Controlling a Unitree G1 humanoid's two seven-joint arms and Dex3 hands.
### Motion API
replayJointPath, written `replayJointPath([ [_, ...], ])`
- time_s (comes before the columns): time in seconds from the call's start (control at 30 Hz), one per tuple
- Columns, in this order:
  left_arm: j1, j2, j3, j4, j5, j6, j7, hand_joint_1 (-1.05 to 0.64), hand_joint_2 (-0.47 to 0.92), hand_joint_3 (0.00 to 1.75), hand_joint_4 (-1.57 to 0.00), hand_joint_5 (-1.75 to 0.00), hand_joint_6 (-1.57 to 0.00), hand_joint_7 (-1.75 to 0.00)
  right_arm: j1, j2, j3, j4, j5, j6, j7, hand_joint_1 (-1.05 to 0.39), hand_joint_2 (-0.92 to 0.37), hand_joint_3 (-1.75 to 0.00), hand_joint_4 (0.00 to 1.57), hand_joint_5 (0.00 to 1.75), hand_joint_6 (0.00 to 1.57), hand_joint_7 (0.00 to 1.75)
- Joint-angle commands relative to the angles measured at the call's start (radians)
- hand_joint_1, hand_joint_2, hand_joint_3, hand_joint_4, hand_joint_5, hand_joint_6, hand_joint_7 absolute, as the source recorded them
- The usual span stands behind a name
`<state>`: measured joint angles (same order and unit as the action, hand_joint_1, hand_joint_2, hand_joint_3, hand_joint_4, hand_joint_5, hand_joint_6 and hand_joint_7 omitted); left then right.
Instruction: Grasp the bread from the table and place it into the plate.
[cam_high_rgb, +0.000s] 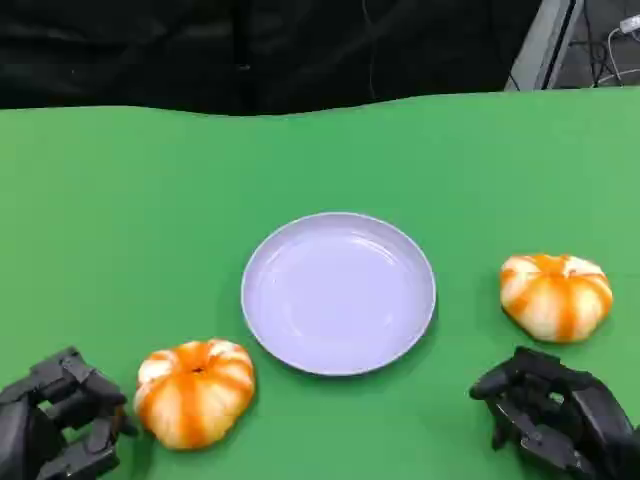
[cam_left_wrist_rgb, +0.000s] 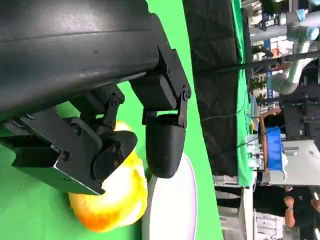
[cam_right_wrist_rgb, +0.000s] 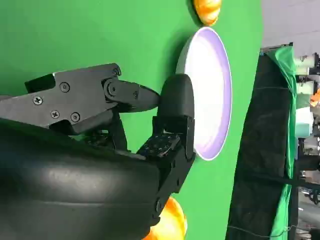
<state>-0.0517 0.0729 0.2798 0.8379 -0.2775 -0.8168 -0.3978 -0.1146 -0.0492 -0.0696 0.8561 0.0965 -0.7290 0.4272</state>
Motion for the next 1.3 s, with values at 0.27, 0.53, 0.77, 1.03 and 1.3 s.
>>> replayJointPath([
  [0.27, -0.014, 0.016, 0.014, 0.014, -0.016, -0.007, -0.010, 0.06, 0.60, 1.05, -0.99, -1.46, -0.98, -1.22, 0.004, -0.018, -0.002, 0.019, -0.002, 0.004, -0.007, -0.27, -0.92, -0.45, 0.65, 1.72, 0.74, 1.10],
  [0.53, -0.015, 0.009, 0.025, 0.016, -0.019, -0.021, -0.002, 0.05, 0.62, 1.01, -0.98, -1.46, -0.97, -1.23, 0.005, -0.017, -0.003, 0.012, 0.008, 0.017, 0.005, -0.26, -0.92, -0.45, 0.65, 1.73, 0.73, 1.10],
  [0.77, -0.017, -0.052, 0.096, -0.068, -0.254, 0.130, -0.150, 0.03, 0.77, 0.83, -0.82, -1.35, -0.95, -0.84, 0.001, -0.019, -0.003, 0.019, 0.002, 0.014, -0.001, -0.26, -0.92, -0.45, 0.64, 1.73, 0.73, 1.10],
  [1.03, 0.023, -0.071, 0.118, -0.191, -0.390, 0.329, -0.290, -0.17, 0.89, 0.13, -0.85, -0.08, -0.83, -0.05, 0.005, -0.022, 0.000, 0.014, -0.008, 0.011, -0.013, -0.27, -0.92, -0.45, 0.64, 1.72, 0.73, 1.10],
  [1.3, 0.028, -0.062, 0.151, -0.207, -0.409, 0.396, -0.362, -0.45, 0.92, 0.09, -0.64, 0.00, -0.57, 0.00, -0.001, -0.020, -0.002, 0.021, -0.001, 0.016, -0.008, -0.27, -0.92, -0.44, 0.65, 1.74, 0.73, 1.10],
])
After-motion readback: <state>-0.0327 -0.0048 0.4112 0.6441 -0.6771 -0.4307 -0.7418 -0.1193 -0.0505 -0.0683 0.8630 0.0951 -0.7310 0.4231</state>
